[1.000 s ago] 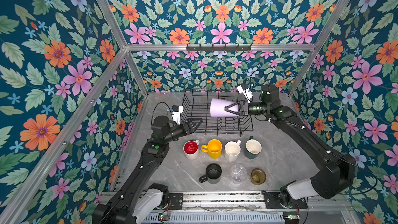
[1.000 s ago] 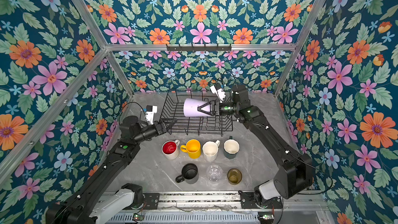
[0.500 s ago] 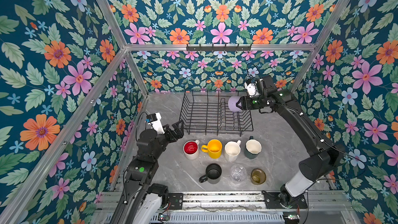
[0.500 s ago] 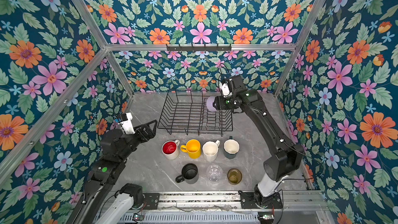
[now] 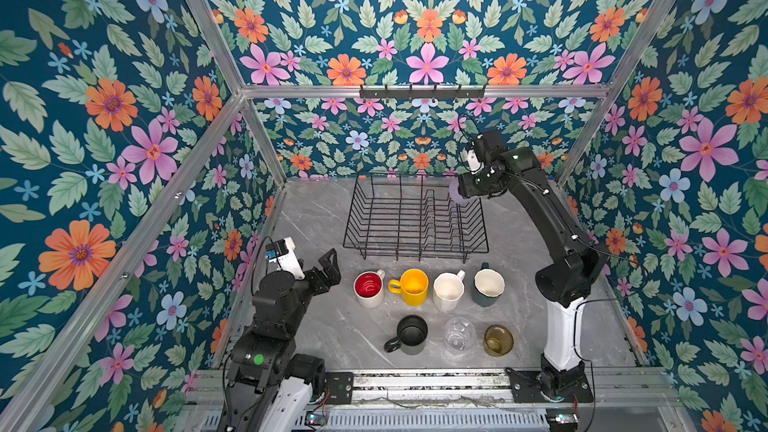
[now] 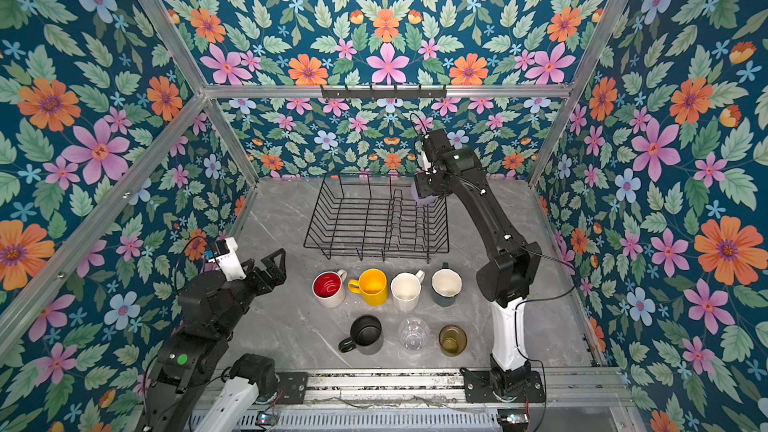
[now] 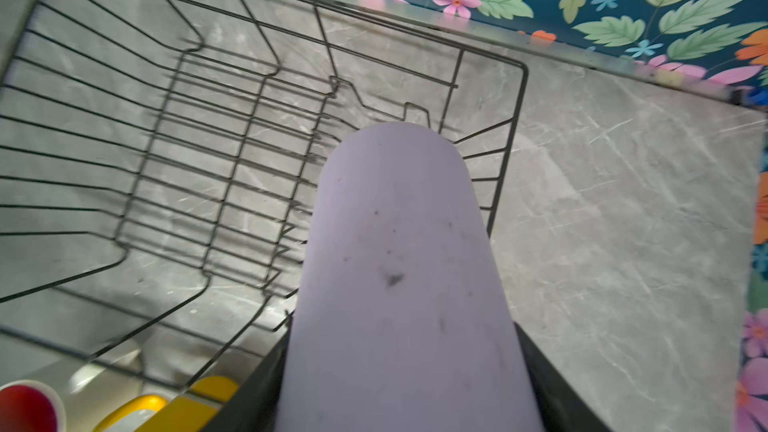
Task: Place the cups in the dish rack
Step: 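Carry the lavender cup over the rack with the right gripper while left retracts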
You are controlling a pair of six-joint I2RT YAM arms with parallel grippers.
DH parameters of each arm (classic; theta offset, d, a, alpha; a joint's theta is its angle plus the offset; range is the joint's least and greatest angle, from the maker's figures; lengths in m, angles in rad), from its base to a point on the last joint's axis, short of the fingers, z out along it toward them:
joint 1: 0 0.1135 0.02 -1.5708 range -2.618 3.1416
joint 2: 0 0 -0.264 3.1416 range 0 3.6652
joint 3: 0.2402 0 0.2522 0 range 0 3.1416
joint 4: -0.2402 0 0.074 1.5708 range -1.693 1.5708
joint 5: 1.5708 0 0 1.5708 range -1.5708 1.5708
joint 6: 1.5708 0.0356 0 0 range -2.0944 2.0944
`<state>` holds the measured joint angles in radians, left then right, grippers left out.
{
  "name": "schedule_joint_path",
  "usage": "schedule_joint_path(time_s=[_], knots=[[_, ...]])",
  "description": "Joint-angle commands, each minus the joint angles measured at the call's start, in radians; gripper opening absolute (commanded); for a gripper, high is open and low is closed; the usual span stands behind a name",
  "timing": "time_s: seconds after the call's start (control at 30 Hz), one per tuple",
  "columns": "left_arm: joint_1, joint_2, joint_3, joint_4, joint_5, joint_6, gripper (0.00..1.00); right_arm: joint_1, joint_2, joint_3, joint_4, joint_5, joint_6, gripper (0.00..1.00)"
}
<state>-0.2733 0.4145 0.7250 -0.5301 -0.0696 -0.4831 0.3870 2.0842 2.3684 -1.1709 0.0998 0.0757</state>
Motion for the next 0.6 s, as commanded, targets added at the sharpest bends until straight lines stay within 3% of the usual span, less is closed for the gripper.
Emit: schedule_joint_path(time_s=[0.0, 0.57], knots=[[0.001, -0.018, 0.011, -0.052, -0.048, 0.02, 1.0, 0.0, 0.057, 0.078, -0.066, 0.066, -0.029, 0.0], [0.0, -0.081, 0.018, -0.145, -0.097, -0.025, 1.0, 0.0, 0.274, 0.266, -0.034, 0.074, -0.073, 0.0]])
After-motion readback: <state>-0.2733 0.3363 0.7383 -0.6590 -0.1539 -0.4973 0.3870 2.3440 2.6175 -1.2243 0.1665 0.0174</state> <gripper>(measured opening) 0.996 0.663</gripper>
